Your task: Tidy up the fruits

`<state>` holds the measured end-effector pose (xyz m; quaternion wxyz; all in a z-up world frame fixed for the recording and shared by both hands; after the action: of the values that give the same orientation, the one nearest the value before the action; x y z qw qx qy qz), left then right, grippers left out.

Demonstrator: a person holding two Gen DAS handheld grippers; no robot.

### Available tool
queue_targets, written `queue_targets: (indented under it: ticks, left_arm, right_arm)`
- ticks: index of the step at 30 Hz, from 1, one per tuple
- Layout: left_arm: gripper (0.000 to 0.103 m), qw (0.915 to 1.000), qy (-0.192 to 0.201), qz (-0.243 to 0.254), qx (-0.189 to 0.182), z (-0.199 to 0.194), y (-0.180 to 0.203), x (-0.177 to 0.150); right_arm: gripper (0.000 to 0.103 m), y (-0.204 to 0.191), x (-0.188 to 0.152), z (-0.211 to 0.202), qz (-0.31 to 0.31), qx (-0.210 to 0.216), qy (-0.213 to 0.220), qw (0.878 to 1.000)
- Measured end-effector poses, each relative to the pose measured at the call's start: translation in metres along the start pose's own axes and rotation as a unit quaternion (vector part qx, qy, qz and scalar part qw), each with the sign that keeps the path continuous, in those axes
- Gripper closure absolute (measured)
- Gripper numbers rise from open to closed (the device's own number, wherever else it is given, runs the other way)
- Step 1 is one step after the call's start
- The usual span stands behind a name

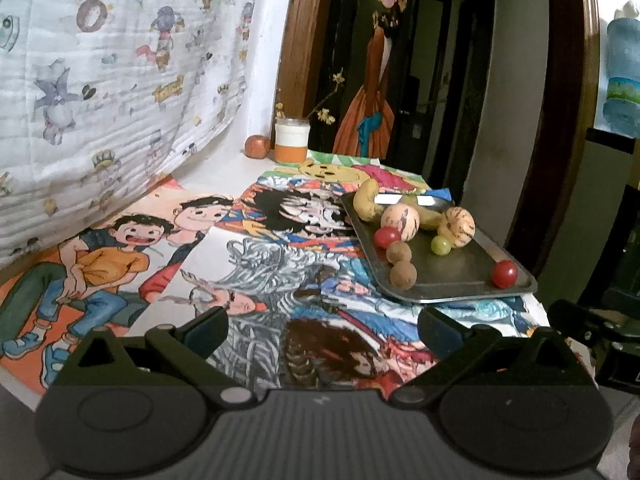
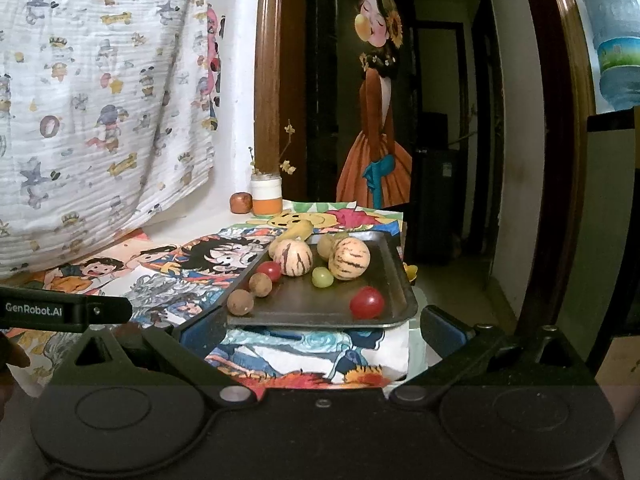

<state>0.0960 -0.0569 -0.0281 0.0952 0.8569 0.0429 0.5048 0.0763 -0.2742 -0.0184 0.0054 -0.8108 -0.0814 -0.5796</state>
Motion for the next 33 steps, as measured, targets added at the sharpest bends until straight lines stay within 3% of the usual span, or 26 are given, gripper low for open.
queue_targets:
  ticks: [25, 33]
  left_arm:
    - [0.000, 0.9987, -0.004, 0.046, 0.022, -0.023, -0.007, -0.018]
    - [0.000, 0.9990, -0.009, 0.039, 0.021, -0.023, -0.012, -0.023]
  right_arm:
    - [0.000, -0.010, -0.016, -0.012, 0.003, 0.026, -0.009, 1.000]
    - [0.000, -0.020, -0.019, -0.007, -0.013, 0.034, -0.016, 0.999]
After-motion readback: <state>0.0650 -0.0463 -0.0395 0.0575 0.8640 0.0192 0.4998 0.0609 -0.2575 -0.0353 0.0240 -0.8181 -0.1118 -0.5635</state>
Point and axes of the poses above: each gripper's, at about its wrist camera, not at the fingertips, and z roughly the way its jaws point, y to its right, x to its top, the point moved 8 cm from there along z, roughly the way its jaws point, and after that the axes turned 5 degrees about -z, right-handed, at the moved point
